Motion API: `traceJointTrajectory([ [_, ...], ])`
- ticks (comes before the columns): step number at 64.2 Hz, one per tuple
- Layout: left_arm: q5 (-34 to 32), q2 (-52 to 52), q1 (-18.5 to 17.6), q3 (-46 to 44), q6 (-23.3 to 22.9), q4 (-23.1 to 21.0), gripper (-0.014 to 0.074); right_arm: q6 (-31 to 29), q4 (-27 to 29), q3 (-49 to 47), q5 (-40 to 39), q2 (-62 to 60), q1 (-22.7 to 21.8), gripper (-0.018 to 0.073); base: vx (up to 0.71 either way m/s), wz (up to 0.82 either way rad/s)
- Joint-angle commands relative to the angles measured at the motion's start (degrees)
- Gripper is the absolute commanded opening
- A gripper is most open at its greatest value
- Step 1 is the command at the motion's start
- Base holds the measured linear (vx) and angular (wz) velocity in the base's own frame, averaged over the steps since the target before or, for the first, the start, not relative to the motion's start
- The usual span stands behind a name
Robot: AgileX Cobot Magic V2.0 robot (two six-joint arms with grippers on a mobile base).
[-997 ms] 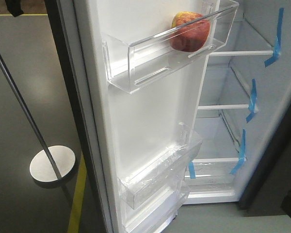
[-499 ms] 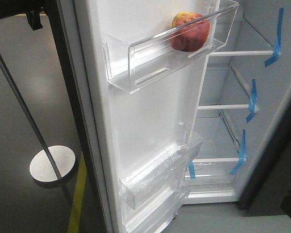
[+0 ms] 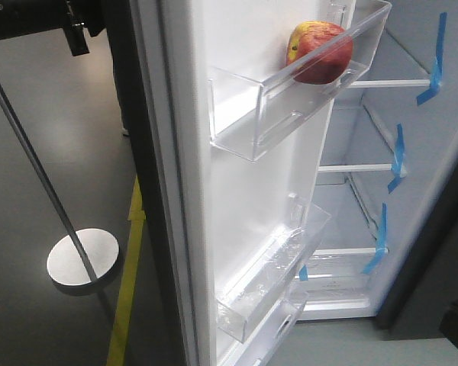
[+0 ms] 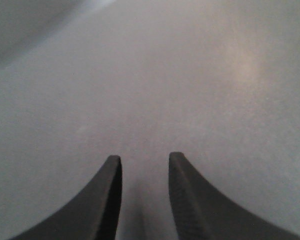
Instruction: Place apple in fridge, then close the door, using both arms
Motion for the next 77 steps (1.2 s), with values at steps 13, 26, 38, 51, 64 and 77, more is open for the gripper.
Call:
traceJointTrajectory([
  [13,2.29,-2.64,-11.46,-1.85,4.16,-6.02,0.0245,-0.20,4.24,-1.21,-2.46,0.68,-0.31,0.0004,0.00,0.00],
  [26,2.98,-2.64,-11.00,-1.85,4.44,-5.78,0.0245,-0.20,4.44,-1.21,-3.72,0.68,-0.31,0.0009,0.00,0.00],
  [38,2.93,-2.64,-7.51,-1.85,5.60,-5.65,0.0245,-0.77,3.17,-1.21,-12.08,1.05,-0.31,0.0044,0.00,0.00],
  [51,2.99,-2.64,-2.90,-1.85,5.84,-5.65,0.0245,-1.08,1.80,-2.24,-24.10,5.58,-0.31,0.0252,0.00,0.00],
  [64,3.39,-2.64,2.04,-1.85,5.84,-5.84,0.0245,-1.15,0.59,-8.75,-32.57,15.67,-0.31,0.0559,0.00,0.00],
  [77,3.33,-2.64,6.53,-1.85,5.84,-5.75,0.0245,-2.38,0.59,-18.00,-41.69,28.24,-0.31,0.0628,0.00,0.00],
])
